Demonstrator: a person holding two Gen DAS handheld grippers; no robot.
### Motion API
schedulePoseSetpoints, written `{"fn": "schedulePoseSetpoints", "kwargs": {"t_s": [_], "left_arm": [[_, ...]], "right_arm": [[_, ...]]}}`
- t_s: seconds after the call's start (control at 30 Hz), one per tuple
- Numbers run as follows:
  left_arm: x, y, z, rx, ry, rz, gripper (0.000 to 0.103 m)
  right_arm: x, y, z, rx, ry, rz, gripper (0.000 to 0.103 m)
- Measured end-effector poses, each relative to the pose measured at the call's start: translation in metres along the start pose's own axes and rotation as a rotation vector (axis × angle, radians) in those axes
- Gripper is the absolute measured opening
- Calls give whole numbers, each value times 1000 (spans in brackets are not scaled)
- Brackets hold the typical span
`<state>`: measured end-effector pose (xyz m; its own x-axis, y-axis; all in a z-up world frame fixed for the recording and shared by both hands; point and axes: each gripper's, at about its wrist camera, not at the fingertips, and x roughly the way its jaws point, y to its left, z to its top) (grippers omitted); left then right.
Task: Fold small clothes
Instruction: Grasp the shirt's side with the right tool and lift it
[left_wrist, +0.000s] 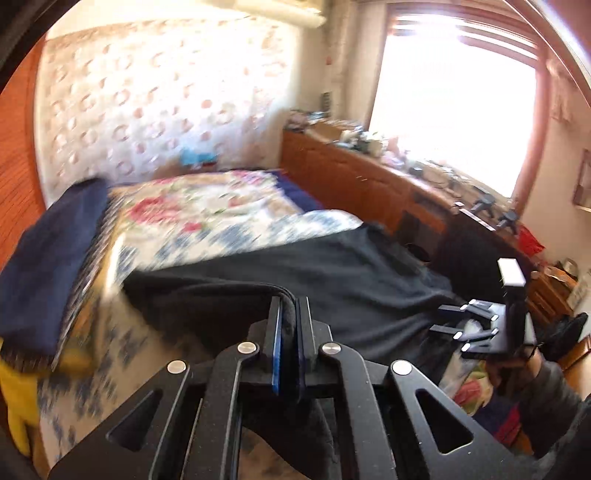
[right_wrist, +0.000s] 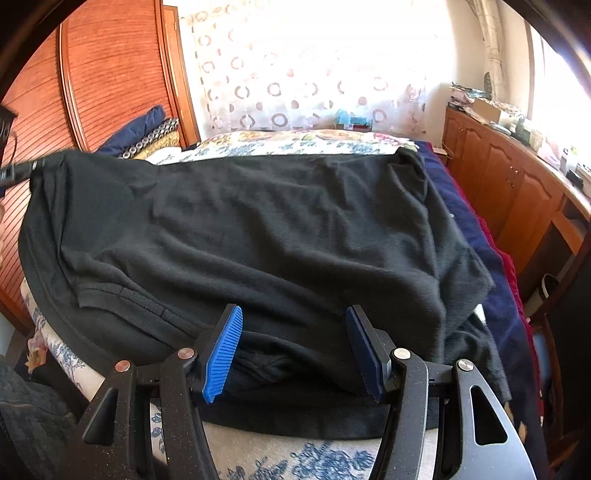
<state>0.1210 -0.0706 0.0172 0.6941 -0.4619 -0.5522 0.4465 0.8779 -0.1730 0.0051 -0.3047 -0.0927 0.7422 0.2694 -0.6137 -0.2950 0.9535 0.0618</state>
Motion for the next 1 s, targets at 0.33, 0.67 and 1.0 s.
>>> {"fn": "schedulePoseSetpoints", "kwargs": {"t_s": [0.33, 0.67, 1.0], "left_arm": [[48, -92, 72, 151, -18, -157, 7], [95, -149, 90, 263, 54, -188, 11], [95, -108, 59, 192, 75, -165, 65]], "right_arm": [[-50, -20, 0, 53, -114, -49, 60], [-80, -35, -18, 87, -146, -81, 60], [-80, -39, -16, 101, -128, -89, 60]]}}
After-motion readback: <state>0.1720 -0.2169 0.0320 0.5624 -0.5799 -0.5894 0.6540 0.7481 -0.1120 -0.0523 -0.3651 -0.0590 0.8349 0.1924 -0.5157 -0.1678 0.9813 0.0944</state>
